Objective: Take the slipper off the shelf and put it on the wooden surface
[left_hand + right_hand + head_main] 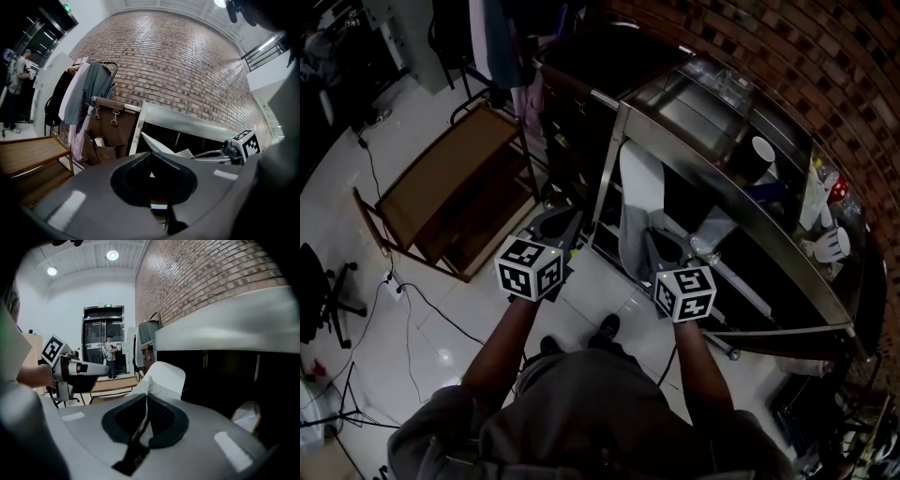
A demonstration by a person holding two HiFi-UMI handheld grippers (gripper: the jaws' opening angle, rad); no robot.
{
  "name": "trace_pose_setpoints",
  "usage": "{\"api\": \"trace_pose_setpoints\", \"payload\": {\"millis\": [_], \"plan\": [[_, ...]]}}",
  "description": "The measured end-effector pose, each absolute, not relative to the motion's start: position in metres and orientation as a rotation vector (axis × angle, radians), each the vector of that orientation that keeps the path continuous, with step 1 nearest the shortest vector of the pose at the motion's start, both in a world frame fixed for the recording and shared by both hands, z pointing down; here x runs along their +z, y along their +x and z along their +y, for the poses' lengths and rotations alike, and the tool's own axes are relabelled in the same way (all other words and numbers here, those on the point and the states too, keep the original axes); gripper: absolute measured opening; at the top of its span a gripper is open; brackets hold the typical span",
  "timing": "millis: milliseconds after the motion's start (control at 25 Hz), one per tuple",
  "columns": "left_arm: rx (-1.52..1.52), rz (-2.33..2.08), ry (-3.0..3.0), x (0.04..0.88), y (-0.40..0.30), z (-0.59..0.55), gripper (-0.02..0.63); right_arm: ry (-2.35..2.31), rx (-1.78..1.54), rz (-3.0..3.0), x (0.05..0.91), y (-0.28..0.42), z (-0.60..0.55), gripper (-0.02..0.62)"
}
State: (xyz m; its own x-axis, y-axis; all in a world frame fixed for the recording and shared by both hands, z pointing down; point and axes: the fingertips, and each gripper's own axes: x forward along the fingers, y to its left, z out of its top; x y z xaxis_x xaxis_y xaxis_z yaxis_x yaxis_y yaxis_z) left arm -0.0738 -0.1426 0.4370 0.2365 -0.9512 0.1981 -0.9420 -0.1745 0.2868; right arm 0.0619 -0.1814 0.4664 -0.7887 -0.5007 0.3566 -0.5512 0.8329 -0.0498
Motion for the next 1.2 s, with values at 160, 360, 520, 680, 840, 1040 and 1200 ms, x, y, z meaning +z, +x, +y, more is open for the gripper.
{"api": "trace_pose_setpoints", "payload": {"millis": [160,360,520,680,840,1040,1200], "plan": [[-0.036,-1.737,2.176,0.436,-0.093,-0.105,-0.006,0.842,0.207,-2.69,0.454,0.047,-0.153,0.006],[-0.054,-1.77,2.167,0.432,-0.116,-0.066,-0.006,0.809,0.179,-2.712,0.448,0.02,-0.117,0.006],[-0.069,-1.812,2.146,0.431,-0.137,-0.036,-0.006,0.728,0.152,-2.732,0.451,-0.012,-0.09,0.006],[-0.095,-1.889,2.09,0.43,-0.169,-0.003,-0.006,0.61,0.124,-2.765,0.449,-0.056,-0.067,0.006],[-0.112,-1.96,2.021,0.431,-0.202,0.024,-0.006,0.496,0.104,-2.79,0.446,-0.101,-0.049,0.005],[-0.127,-2.043,1.919,0.436,-0.245,0.055,-0.006,0.336,0.07,-2.816,0.443,-0.161,-0.029,0.006],[-0.15,-2.125,1.835,0.437,-0.282,0.072,-0.006,0.217,0.04,-2.839,0.439,-0.209,-0.021,0.006]]}}
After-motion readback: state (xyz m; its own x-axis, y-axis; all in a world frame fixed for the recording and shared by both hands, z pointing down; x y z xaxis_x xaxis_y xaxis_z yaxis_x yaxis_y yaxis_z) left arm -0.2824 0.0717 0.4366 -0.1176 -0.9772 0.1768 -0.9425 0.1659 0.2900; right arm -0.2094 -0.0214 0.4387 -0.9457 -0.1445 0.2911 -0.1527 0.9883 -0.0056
